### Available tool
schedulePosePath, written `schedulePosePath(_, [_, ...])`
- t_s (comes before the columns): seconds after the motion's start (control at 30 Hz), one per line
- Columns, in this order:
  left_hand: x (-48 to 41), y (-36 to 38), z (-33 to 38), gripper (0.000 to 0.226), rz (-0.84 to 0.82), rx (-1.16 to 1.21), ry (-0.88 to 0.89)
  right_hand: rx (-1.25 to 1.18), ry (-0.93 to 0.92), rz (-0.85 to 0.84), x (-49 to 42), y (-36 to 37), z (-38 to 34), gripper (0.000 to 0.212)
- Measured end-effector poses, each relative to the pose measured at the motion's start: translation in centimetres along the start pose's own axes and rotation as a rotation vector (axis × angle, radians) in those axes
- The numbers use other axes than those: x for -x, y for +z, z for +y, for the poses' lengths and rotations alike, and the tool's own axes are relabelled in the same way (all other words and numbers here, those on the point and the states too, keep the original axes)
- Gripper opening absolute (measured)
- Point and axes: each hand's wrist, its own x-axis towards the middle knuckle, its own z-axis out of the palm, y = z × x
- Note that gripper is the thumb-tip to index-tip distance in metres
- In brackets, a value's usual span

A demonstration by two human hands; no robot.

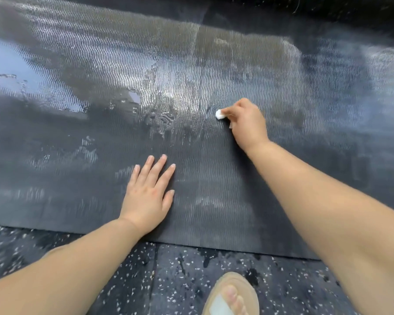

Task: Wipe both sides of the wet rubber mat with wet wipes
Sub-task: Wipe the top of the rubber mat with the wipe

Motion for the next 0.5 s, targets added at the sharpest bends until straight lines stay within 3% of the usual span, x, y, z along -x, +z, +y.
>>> schedulePosePath(0.17, [-0.1, 0.2, 0.7, 0.057, 0.022, 0.022, -0.043, -0.076, -0.161, 0.012, 11.4, 1.0, -1.7, 0.026])
schedulePosePath(0.33, [-0.1, 0.5, 0.7, 0.061, -0.005, -0.007, -0.072, -0.151, -0.298, -0.207, 22.9, 0.6, -2.7, 0.028])
schedulePosePath(0.4, [-0.1, 0.5, 0.6, 0.061, -0.011, -0.016, -0.072, -0.182, -0.324, -0.263, 22.4, -0.2, -2.5, 0.034])
schedulePosePath(0.5, [-0.1, 0.4, 0.7, 0.061, -0.02, -0.023, -0.072, -0.236, -0.224, -0.163, 16.7, -1.5, -1.8, 0.033])
